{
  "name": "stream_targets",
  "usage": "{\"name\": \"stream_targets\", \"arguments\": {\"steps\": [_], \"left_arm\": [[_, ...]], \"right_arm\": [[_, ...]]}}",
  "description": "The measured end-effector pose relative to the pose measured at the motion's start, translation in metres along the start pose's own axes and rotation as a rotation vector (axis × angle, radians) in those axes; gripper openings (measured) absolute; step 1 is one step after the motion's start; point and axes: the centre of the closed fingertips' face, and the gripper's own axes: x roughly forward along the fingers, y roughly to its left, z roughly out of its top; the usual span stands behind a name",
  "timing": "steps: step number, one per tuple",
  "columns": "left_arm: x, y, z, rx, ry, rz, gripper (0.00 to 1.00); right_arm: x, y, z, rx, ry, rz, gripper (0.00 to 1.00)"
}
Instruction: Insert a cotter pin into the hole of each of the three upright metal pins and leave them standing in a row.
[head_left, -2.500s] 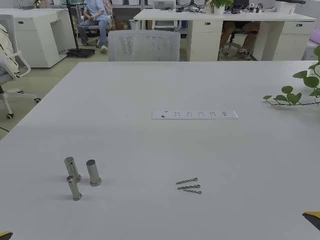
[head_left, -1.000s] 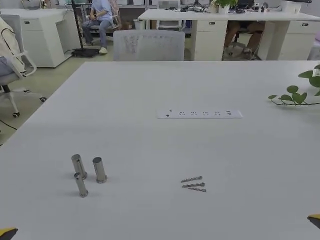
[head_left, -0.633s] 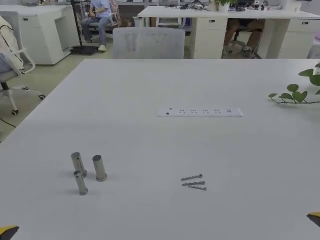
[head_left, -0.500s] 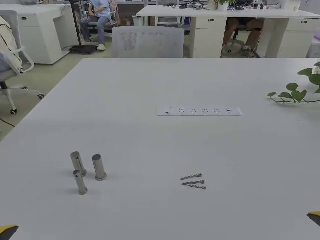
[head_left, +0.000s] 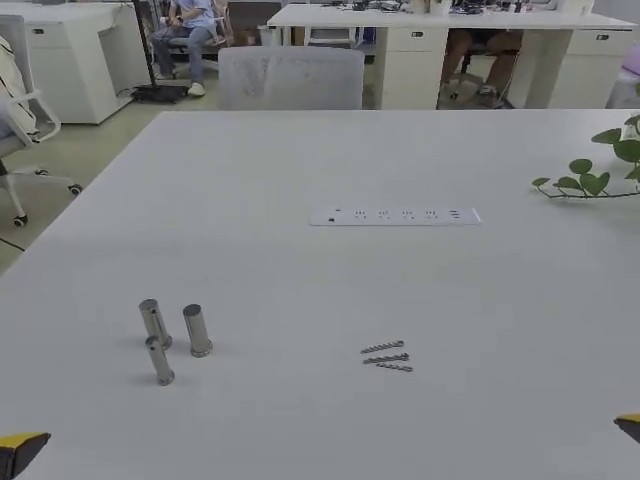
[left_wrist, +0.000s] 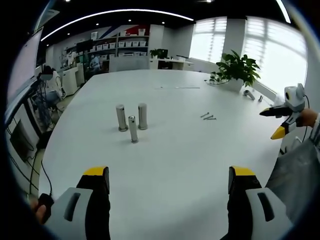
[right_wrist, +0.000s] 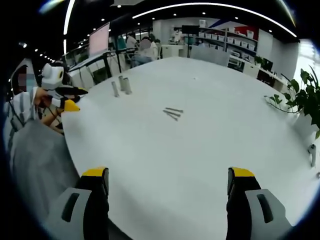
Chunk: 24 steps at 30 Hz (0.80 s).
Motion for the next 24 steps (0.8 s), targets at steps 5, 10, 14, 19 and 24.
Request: {"name": "stream_targets", "arguments": {"steps": [5,10,14,19,24], "left_arm": [[0.009,0.005,0.007,0.015,-0.007,-0.004,0.99],[0.017,0.011,0.011,0.019,0.000,-0.009,0.91],[0.024,0.015,0.012,0.027,0.004,-0.011,0.92],[0.038,0.017,0.008,0.035,0.028,-0.025,0.90],[0.046,0.021,0.013,0.031,0.022,-0.026,0.89]], "right_arm": [[-0.002,-0.002,0.001,-0.012,0.010,-0.015,1.00],[-0.006,0.000,0.005,-0.003,-0.003,-0.009,1.00],[-0.008,0.002,0.007,0.002,-0.010,-0.013,1.00],[-0.008,0.003,0.008,0.011,-0.012,-0.014,1.00],[-0.005,0.005,0.004,0.026,-0.007,-0.006,1.00]]}}
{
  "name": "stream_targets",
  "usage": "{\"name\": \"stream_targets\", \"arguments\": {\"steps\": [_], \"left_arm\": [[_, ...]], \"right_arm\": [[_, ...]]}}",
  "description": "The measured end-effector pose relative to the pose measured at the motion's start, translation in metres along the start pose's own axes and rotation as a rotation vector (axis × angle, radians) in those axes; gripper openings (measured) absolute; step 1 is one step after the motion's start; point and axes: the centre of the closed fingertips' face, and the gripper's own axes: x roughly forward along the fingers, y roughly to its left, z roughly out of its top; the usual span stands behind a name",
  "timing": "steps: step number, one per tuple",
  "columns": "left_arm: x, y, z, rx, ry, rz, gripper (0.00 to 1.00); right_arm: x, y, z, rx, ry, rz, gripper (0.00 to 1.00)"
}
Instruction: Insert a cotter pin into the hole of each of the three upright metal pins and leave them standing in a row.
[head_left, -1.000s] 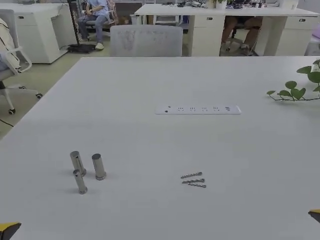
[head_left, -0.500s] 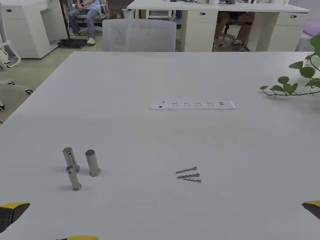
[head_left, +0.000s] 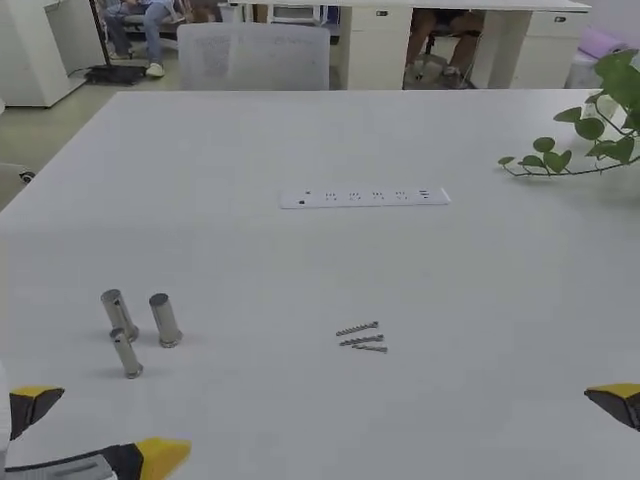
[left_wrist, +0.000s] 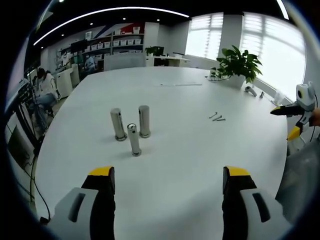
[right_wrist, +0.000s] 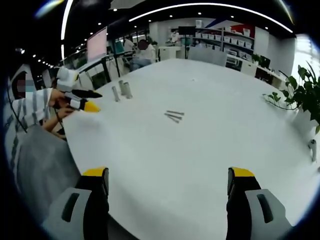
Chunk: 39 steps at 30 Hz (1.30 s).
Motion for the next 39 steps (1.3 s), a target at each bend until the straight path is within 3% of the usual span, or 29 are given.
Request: {"name": "stream_targets", "arguments": {"steps": [8,14,18,20,21,27,33,39], "left_arm": [[0.009,0.007,0.012,-0.005,-0.018,-0.003,0.87],[0.015,0.013,0.016,0.002,-0.032,-0.005,0.83],[0.021,0.015,0.014,0.001,-0.018,-0.012,0.82],[0.023,0.017,0.015,0.010,-0.023,-0.002,0.79],[0.024,0.021,0.020,0.020,-0.048,0.030,0.76],[0.030,0.023,0.022,0.011,-0.055,0.033,0.62],[0.038,0.028,0.023,0.028,-0.049,0.026,0.57],[0.044,0.038,0.023,0.001,-0.042,0.036,0.48]], "right_arm": [[0.002,-0.002,-0.008,0.010,0.018,-0.009,1.00],[0.001,0.000,-0.011,0.010,0.030,-0.012,1.00],[0.002,0.000,-0.012,0.021,0.028,-0.011,1.00],[0.002,0.002,-0.013,0.011,0.034,-0.008,1.00],[0.002,0.002,-0.014,0.008,0.038,-0.008,0.99],[0.003,0.004,-0.016,0.002,0.046,0.001,0.99],[0.005,0.006,-0.016,-0.006,0.050,0.009,0.98],[0.006,0.009,-0.018,-0.006,0.057,0.013,0.98]]}}
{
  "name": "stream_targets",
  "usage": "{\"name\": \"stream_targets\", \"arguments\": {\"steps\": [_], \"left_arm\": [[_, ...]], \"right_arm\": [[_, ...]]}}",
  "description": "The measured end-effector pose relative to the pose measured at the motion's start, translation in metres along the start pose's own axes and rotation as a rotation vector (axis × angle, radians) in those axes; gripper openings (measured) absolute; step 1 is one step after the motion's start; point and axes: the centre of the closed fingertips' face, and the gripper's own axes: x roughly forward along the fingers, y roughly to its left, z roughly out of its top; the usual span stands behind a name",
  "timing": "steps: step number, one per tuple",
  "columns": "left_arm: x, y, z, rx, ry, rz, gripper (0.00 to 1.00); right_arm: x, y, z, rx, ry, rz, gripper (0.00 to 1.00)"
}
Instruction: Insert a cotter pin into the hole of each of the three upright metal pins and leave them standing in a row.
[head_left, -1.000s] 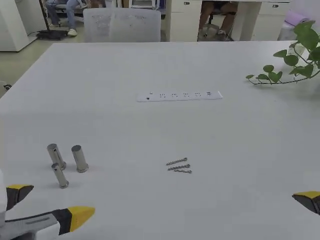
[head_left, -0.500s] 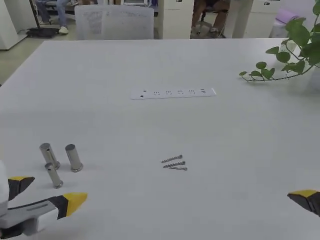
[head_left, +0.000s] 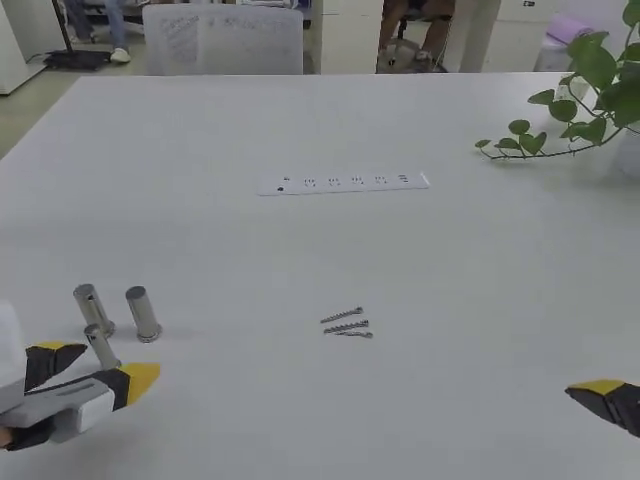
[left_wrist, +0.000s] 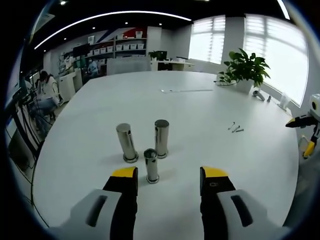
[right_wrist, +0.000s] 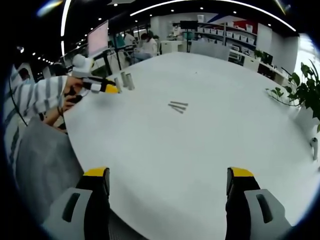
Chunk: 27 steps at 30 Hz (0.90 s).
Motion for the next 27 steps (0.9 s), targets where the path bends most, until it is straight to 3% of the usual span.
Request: {"name": "stream_targets", "arguments": {"steps": [7,12,17,27], "left_arm": [[0.005,0.008,-0.003,-0.038,0.017,0.017,0.39],[0.008,0.012,-0.007,-0.097,0.024,0.050,0.35],[0.009,0.016,-0.009,-0.105,0.034,0.081,0.29],[0.012,0.018,-0.013,-0.166,0.052,0.092,0.21]], "right_arm": [[0.001,0.001,-0.003,0.000,0.009,0.002,0.98],[0.002,0.003,-0.004,0.000,0.014,0.007,0.98],[0.002,0.004,-0.005,0.002,0.018,0.010,0.98],[0.002,0.005,-0.003,-0.004,0.019,0.011,0.97]]}}
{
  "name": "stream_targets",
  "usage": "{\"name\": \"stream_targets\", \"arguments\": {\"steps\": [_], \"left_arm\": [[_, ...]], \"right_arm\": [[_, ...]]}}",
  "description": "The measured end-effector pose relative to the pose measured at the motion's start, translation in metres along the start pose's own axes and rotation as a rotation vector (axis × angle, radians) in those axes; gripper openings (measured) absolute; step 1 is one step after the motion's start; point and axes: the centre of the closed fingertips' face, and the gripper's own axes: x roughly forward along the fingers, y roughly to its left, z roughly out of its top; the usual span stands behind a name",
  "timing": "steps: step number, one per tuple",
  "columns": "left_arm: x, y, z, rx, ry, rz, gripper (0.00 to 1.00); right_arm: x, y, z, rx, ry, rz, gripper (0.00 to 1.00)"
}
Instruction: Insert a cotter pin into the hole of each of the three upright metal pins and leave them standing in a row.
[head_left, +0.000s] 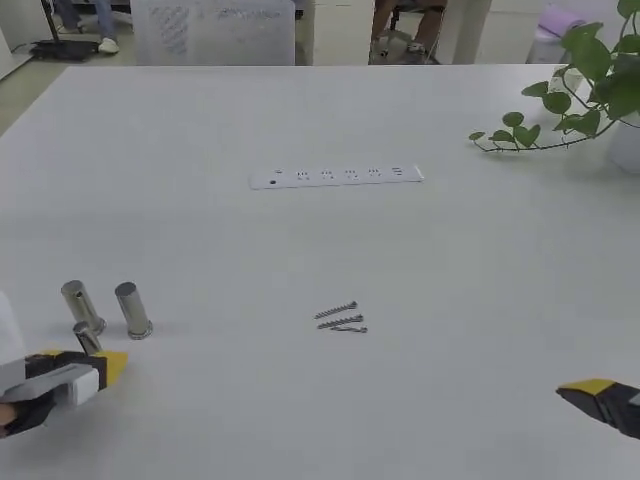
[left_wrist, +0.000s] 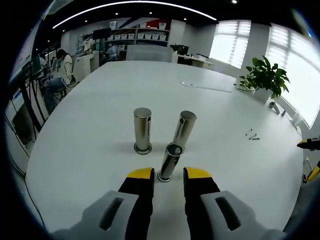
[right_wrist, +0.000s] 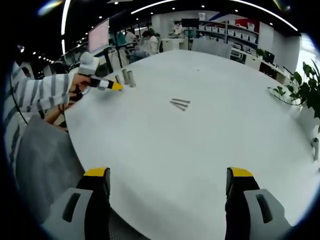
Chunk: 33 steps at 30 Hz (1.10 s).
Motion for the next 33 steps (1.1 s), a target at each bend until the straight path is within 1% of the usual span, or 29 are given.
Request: {"name": "stream_targets", "arguments": {"steps": [4,9,13,15,16,23,24,25,26,28,31,33], "left_arm": [[0.0006,0.0012,0.0012,-0.004,-0.004,0.005,0.19],[0.0015,0.0043,0.0044,-0.026,-0.014,0.017,0.18],[0.0019,0.0058,0.0060,-0.013,-0.024,0.022,0.14],[0.0025,0.0050,0.0056,-0.007,-0.025,0.015,0.11],[0.0026,0.0047,0.0050,-0.013,-0.023,0.014,0.09],[0.0028,0.0051,0.0052,-0.029,-0.029,0.019,0.09],[0.0028,0.0050,0.0054,-0.035,-0.031,0.016,0.09],[0.0026,0.0043,0.0059,-0.055,-0.035,0.004,0.09],[0.0023,0.0045,0.0060,-0.060,-0.036,0.002,0.09],[0.0017,0.0048,0.0071,-0.047,-0.041,0.006,0.08],[0.0012,0.0048,0.0072,-0.046,-0.042,0.005,0.08],[0.0010,0.0043,0.0071,-0.028,-0.044,0.004,0.07]], "right_arm": [[0.0007,0.0008,0.0005,-0.001,0.000,0.003,0.97],[0.0015,0.0017,-0.0001,-0.001,0.004,0.007,0.97],[0.0018,0.0014,0.0000,0.001,0.006,0.006,0.97],[0.0020,0.0015,-0.0006,0.002,0.008,0.007,0.97],[0.0021,0.0016,-0.0011,0.001,0.010,0.007,0.97],[0.0029,0.0032,-0.0024,-0.001,0.013,0.012,0.97],[0.0030,0.0032,-0.0024,0.000,0.013,0.012,0.97],[0.0029,0.0031,-0.0025,0.000,0.013,0.012,0.97],[0.0028,0.0029,-0.0027,0.001,0.012,0.012,0.97],[0.0027,0.0027,-0.0029,0.002,0.012,0.012,0.97],[0.0027,0.0028,-0.0029,0.002,0.012,0.013,0.97],[0.0028,0.0029,-0.0029,0.001,0.013,0.013,0.97]]}}
